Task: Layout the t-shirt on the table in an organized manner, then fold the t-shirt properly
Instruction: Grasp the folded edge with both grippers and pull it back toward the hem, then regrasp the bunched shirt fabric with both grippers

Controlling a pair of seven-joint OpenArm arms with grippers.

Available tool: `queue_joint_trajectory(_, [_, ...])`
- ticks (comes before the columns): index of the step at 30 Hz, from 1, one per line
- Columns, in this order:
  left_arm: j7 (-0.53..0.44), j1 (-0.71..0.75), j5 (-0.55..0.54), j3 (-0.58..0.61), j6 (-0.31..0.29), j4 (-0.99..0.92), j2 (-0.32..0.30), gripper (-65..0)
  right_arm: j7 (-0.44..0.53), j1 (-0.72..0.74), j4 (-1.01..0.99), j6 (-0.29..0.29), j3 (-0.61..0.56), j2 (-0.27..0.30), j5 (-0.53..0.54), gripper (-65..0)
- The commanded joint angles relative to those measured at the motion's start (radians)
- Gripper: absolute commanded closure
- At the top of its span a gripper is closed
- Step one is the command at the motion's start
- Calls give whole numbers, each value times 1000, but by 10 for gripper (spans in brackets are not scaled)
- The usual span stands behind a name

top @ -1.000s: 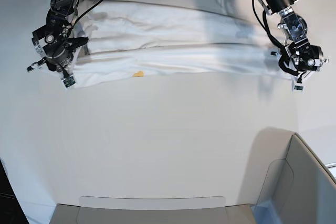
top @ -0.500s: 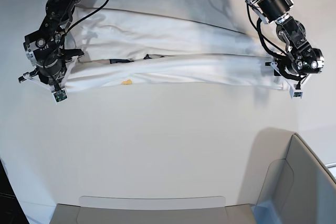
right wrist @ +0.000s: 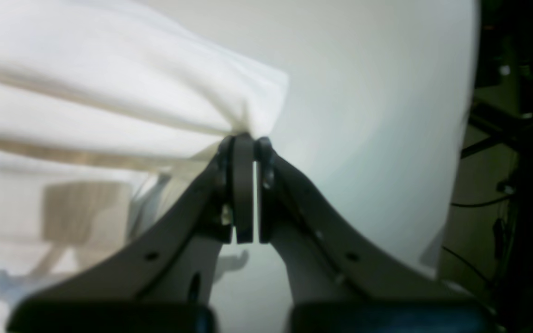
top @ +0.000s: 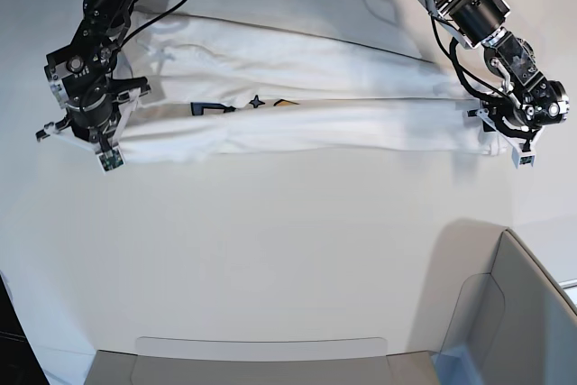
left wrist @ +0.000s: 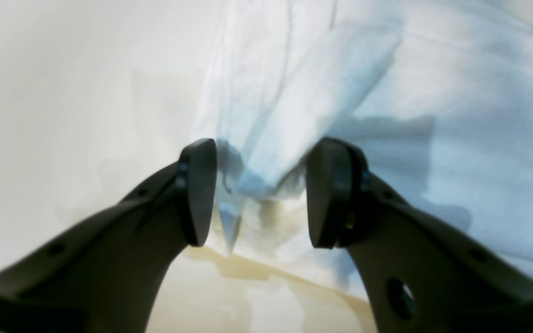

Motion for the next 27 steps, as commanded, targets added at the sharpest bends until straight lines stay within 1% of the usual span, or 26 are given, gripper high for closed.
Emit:
queue_joint_trajectory(1, [-5,-13,12,2,2,15,-14,-302,4,-16,21,11,8,2,-14,0])
queue_joint_trajectory(6, [-5,-12,12,2,2,15,-14,-302,4,-105,42,11,14,-6,-14,0])
queue_joint_trajectory(8, [-7,-12,12,2,2,15,-14,-302,4,-119,42,11,40,-6,-9,0])
queue_joint_trajectory(14, [-7,-12,12,2,2,14,-11,-302,4,-68,42,11,163,-7,-9,0])
queue_joint_trajectory(18, [-7,-12,12,2,2,11,-9,-302,2,-53,42,11,206,-7,-15,0])
queue_joint_trajectory(25, [-7,-12,12,2,2,9,-8,-302,4,-136,39,11,206,-3,9,0])
queue_joint_trajectory(27, [-8,-12,12,2,2,9,-8,-302,5,-173,38,11,184,5,25,0])
